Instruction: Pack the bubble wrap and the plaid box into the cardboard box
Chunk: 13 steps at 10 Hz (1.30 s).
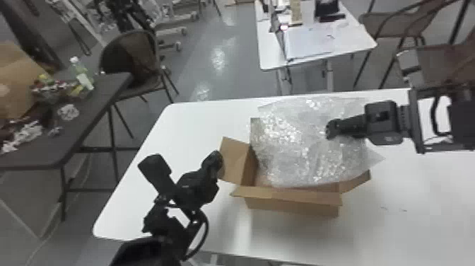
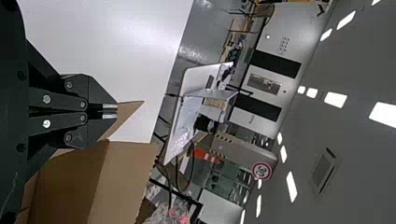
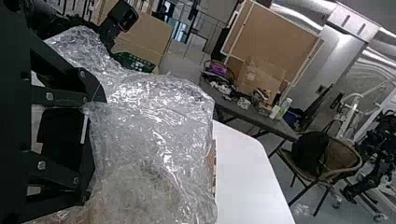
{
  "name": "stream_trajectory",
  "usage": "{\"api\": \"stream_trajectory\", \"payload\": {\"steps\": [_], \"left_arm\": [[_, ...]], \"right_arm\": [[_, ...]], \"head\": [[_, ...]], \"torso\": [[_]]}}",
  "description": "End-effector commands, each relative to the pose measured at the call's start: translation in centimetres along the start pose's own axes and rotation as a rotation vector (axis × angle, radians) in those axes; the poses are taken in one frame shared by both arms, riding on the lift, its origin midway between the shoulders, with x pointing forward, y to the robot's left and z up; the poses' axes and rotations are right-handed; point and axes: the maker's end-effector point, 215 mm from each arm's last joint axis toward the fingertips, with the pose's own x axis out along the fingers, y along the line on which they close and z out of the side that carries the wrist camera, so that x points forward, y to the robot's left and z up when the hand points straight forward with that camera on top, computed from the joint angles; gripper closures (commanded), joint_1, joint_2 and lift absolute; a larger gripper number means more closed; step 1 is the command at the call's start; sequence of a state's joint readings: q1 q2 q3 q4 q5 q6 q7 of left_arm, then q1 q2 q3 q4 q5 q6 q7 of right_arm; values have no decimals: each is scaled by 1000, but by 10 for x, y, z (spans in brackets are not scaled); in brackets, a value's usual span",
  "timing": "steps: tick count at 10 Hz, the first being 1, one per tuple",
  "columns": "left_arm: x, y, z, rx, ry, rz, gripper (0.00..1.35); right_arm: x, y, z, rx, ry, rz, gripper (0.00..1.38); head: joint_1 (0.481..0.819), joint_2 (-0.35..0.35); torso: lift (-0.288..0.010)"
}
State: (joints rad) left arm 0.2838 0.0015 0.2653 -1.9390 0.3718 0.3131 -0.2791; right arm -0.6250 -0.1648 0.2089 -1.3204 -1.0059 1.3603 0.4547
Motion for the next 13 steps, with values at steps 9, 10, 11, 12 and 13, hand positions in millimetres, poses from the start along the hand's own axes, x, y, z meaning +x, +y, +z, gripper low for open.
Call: {"api": "stream_trajectory", "payload": {"steps": [9, 10, 11, 12, 13], "left_arm": [[0, -3, -3, -10, -1, -4, 1220], [-1, -3, -2, -10, -6, -4, 1220], [-2, -2, 0, -10, -13, -2, 1220], [-3, -2, 0, -14, -16, -3, 1220], [-5, 1, 2, -14, -23, 2, 1220]], "right_arm": [[-27, 49, 51, -146, -294, 257, 136], [-53, 64, 68, -227, -371, 228, 136], [-87, 57, 86, -322, -454, 109, 136], [-129, 39, 98, -411, -538, -52, 136], [-176, 17, 102, -484, -633, -245, 136]], "head": [[695, 330], [684, 326], [664, 315], [647, 284], [643, 261]], "torso": [[-118], [-118], [-118], [-118], [-118]]}}
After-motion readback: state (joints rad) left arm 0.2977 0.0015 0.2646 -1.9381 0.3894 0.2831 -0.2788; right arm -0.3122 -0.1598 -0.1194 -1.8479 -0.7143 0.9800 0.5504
